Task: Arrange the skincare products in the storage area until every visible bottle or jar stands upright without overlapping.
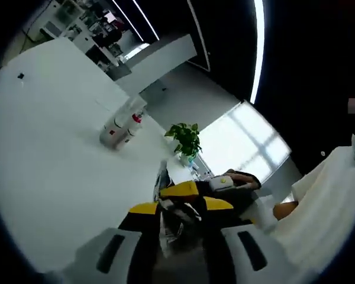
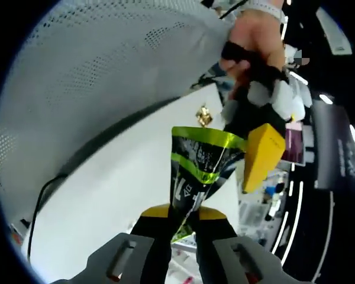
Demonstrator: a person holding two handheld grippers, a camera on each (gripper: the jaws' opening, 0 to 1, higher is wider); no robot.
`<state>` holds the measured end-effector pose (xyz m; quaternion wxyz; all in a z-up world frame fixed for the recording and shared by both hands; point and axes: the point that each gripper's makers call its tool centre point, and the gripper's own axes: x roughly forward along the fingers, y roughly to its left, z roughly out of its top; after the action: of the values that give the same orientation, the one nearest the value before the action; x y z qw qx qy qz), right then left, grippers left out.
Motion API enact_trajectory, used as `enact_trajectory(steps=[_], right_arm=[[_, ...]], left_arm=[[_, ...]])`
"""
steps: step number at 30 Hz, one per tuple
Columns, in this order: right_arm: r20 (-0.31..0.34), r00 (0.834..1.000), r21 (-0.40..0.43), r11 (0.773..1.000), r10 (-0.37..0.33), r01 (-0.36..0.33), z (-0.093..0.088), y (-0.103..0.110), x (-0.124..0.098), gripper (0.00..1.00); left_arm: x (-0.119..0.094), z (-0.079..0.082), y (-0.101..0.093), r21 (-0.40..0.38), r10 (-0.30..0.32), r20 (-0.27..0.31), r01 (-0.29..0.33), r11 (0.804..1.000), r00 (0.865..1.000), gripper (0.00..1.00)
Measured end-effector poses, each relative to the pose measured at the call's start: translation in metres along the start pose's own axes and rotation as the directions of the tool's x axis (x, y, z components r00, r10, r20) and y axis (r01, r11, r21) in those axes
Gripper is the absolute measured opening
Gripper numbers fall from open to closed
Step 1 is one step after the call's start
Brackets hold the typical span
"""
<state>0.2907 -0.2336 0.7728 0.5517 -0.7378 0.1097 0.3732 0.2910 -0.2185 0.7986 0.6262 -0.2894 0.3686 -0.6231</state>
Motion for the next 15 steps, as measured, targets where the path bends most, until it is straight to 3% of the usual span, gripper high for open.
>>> enact_trajectory(steps=[6,15], right_arm=[[0.003,1.0,-0.022,1.0,-0.007,0.007,0.0,-0.002,-0.001,0.08],[-0.004,1.0,-0.041,0.999,0.001,-0.001,-0.002,0.003,-0.001,0.08]], left_arm=[[0.007,-0.01,0.001,-0.088,-0.045,-0.037,0.041,0.995,0.998,0.33],[0.01,-0.019,0.0,-0.096,-0.073,-0.078,0.065,0.993,0.994,0.25]])
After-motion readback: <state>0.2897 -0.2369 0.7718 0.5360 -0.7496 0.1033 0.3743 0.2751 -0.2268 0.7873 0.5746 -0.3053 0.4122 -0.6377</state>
